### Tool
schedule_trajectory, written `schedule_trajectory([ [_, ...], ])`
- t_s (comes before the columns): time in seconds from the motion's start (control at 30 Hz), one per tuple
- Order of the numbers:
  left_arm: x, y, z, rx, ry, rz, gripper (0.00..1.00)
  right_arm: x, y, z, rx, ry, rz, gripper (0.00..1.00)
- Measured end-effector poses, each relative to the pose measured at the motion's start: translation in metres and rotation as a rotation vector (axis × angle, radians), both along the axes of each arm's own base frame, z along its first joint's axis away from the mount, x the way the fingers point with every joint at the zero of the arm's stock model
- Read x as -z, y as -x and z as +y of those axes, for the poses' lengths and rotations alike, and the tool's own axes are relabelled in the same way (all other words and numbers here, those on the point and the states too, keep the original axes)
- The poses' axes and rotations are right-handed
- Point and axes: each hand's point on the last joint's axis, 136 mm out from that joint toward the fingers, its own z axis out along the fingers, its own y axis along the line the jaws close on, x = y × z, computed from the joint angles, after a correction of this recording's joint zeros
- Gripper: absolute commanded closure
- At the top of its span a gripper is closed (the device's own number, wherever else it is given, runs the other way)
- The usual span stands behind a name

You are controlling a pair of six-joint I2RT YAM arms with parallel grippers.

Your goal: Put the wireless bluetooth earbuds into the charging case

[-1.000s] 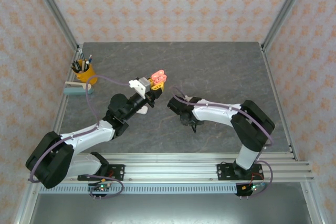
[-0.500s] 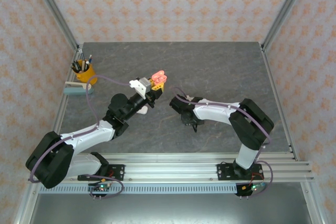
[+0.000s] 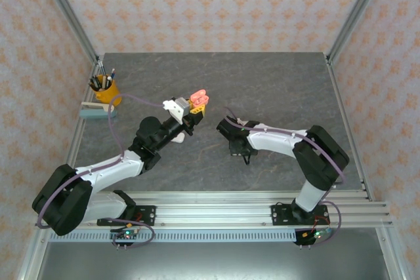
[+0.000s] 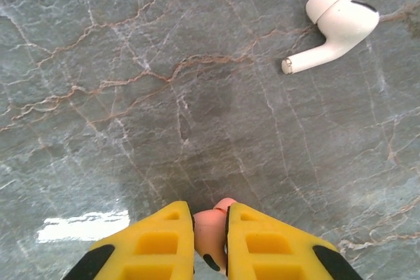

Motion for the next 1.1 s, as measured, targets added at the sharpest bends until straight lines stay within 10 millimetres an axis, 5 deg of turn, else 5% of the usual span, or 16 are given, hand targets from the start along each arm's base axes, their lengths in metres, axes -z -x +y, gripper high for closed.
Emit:
schedule_trajectory([
  [0.23, 0.000, 0.002, 0.001, -0.002, -0.017, -0.001, 1.00, -0.013, 0.002, 0.042, 0.008, -0.256, 0.019, 0.87],
  [0.5, -0.006, 0.007, 0.005, -0.002, -0.020, -0.003, 1.00, 0.003, 0.007, 0.078, 0.019, -0.470, 0.072, 0.86],
  [0.67, -0.013, 0.012, 0.008, -0.004, -0.020, -0.017, 1.00, -0.001, 0.008, 0.079, 0.014, -0.486, 0.063, 0.84],
  [0.83, -0.014, 0.012, 0.009, -0.007, -0.020, -0.015, 1.00, -0.035, 0.004, 0.070, -0.002, -0.527, -0.021, 0.71],
  [0.97, -0.013, 0.012, 0.009, -0.007, -0.021, -0.014, 1.00, -0.052, -0.008, 0.046, 0.036, -0.543, -0.093, 0.50],
  [1.1, -0.013, 0.012, 0.009, -0.007, -0.021, -0.014, 1.00, -0.037, -0.010, 0.016, 0.106, -0.500, -0.080, 0.42],
])
